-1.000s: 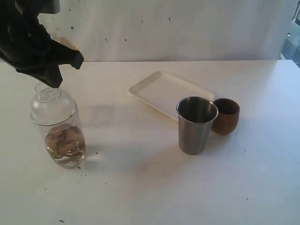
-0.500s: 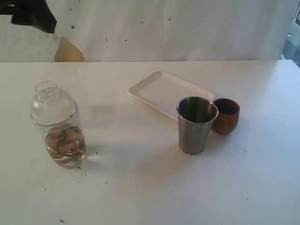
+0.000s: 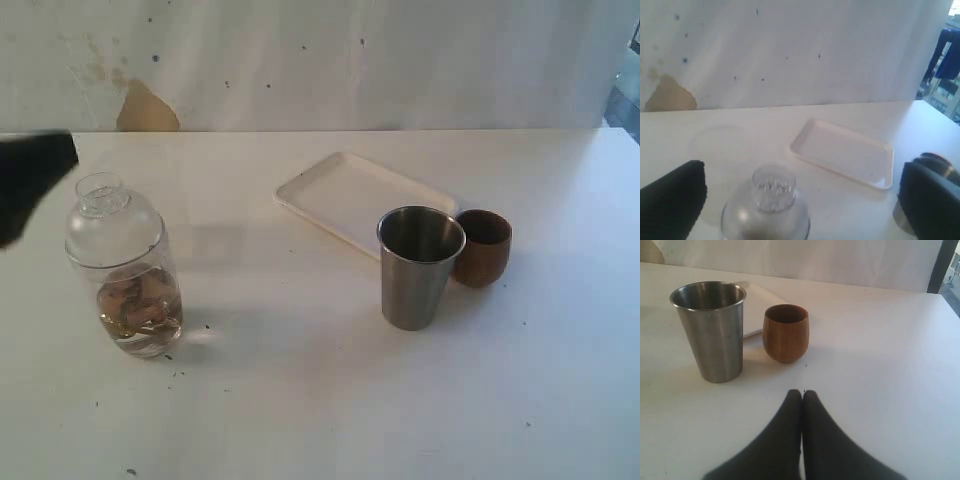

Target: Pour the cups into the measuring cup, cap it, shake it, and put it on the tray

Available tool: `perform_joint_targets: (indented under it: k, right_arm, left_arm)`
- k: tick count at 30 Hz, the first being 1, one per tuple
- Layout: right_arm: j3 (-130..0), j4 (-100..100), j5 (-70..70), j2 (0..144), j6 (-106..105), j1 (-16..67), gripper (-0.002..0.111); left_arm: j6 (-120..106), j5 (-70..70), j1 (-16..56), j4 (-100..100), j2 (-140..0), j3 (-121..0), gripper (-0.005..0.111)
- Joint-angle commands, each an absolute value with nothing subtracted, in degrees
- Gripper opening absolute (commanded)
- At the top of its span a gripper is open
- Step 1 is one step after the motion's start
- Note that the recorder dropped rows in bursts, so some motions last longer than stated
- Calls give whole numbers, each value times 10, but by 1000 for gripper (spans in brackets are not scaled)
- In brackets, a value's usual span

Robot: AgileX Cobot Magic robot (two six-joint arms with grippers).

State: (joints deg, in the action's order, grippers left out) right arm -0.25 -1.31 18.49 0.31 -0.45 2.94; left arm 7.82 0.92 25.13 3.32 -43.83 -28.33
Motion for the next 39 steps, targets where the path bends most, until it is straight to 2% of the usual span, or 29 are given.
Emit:
perform_joint_targets:
  k: [1, 6, 14, 22, 28, 39]
  right_arm:
    - [0, -13, 180, 0, -3, 28, 0]
    - [0, -13, 180, 0, -3, 28, 0]
    - [0, -13, 180, 0, -3, 28, 0]
    - [0, -13, 180, 0, -3, 28, 0]
    - [0, -13, 180, 0, -3, 28, 0]
    - [0, -13, 180, 0, -3, 28, 0]
  left_arm:
    - [107, -198, 254, 46, -464, -137, 105]
    - [106, -276, 254, 27, -502, -57, 105]
    - [95, -293, 254, -50, -599, -52, 105]
    - [78, -455, 253, -4, -764, -53, 105]
    - [42, -498, 253, 47, -889, -115, 105]
    - [53, -537, 253, 21, -1002, -202, 105]
